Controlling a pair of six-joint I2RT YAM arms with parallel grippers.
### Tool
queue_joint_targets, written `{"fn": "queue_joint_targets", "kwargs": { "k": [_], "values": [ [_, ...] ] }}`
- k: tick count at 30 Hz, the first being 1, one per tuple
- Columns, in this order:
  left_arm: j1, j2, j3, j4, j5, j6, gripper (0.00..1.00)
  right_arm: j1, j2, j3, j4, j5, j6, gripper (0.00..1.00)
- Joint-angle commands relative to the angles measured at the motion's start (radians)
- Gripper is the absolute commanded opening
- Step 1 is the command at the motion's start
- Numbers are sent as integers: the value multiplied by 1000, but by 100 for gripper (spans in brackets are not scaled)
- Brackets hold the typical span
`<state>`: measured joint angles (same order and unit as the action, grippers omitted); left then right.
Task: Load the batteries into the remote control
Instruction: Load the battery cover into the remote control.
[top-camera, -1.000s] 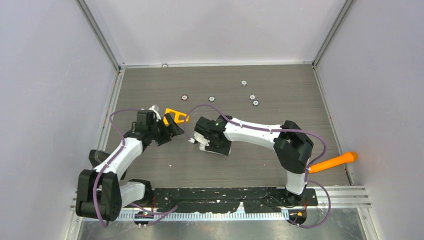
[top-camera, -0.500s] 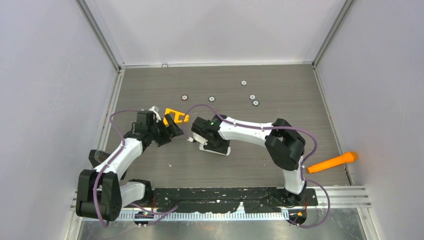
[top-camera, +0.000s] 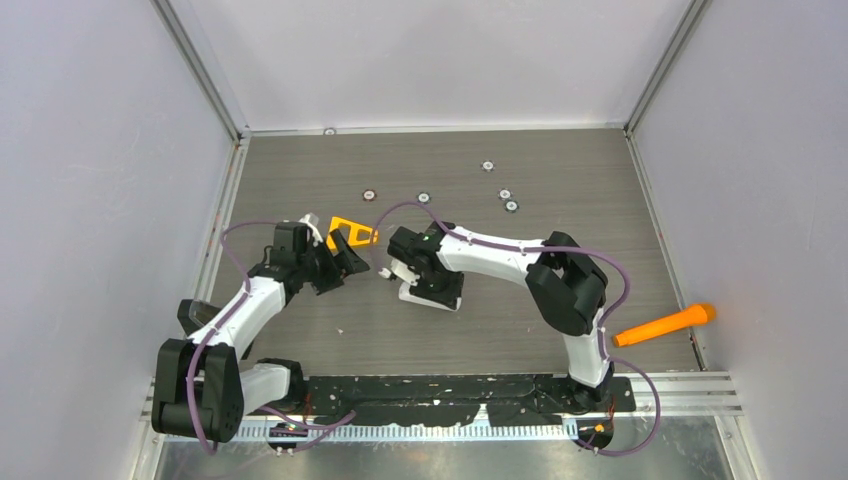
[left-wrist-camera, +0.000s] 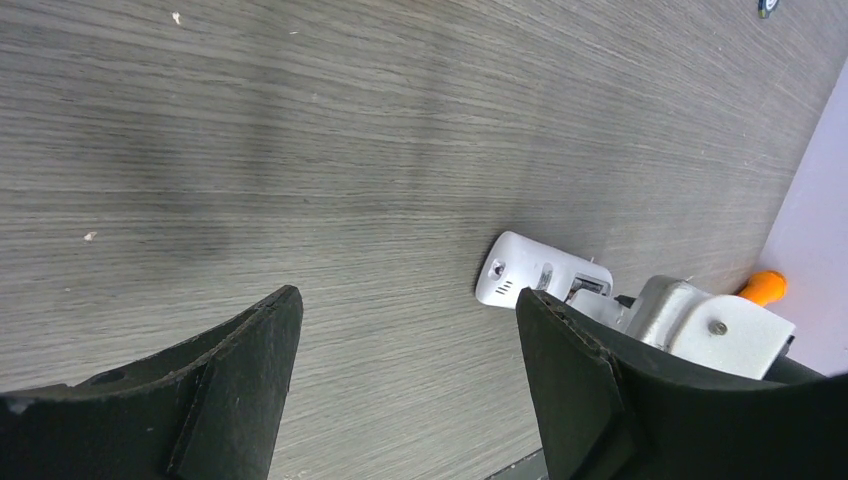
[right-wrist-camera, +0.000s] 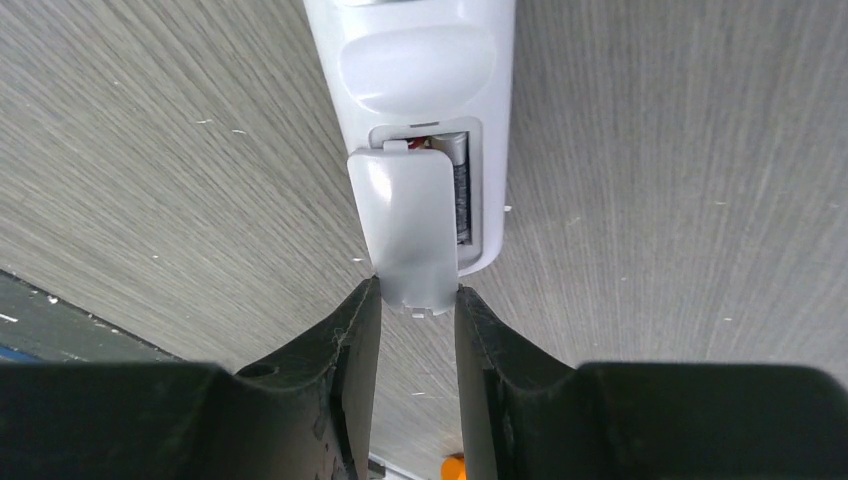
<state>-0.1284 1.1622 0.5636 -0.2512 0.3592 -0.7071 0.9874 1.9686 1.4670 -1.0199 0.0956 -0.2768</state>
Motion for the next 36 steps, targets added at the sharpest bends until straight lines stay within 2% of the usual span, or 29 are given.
{"fn": "queue_joint_targets", "kwargs": {
  "k": [1,36],
  "values": [
    [8,-19,-8,29,20,-7,80,-10,15,32,-52,-69,16,12],
    [8,-24,-6,25,19,-8,80,-55,45,100,-60,-65,63,17]
  ]
}}
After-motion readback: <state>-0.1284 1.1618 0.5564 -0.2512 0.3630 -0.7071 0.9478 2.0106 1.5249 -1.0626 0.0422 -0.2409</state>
